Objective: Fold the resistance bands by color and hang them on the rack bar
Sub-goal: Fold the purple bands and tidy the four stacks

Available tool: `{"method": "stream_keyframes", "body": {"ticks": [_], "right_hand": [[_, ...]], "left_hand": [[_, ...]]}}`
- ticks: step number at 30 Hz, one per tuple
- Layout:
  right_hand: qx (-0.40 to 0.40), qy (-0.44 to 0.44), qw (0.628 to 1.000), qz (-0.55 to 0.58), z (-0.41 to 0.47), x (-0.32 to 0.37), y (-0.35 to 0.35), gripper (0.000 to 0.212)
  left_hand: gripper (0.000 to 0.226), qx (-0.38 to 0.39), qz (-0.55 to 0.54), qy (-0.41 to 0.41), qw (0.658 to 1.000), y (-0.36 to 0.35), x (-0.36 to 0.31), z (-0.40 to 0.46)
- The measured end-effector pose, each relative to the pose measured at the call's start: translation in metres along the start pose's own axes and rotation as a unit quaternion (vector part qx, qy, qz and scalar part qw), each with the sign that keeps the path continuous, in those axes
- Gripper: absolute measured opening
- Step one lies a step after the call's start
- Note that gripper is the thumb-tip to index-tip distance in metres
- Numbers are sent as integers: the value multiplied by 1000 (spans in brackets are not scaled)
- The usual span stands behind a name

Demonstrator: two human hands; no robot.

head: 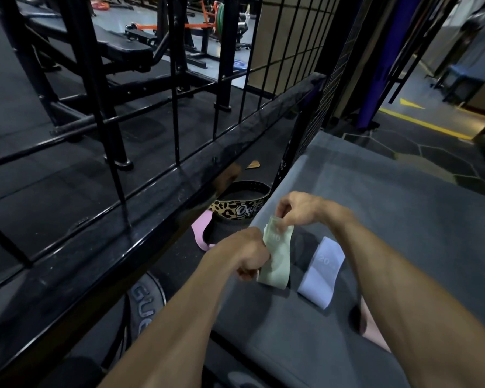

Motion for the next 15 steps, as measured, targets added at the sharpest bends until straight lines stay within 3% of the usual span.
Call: {"method": "stream_keyframes", "body": {"ticks": [5,15], "right_hand": [[15,-6,1000,-19,0,2,-5,35],[8,28,998,56,-13,6,6,27]], "left_hand": [[24,9,19,10,1000,-1,4,4],[21,12,-28,14,999,1,4,1]]}}
Point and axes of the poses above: each hand's wrist, its own z-axis towards the middle knuckle, its own y-axis out of the back of the hand, x = y × z, the point moved 4 cm from there along z, towards the middle knuckle, and after that the axes turned 4 degrees about -y, right-handed, at the moved point
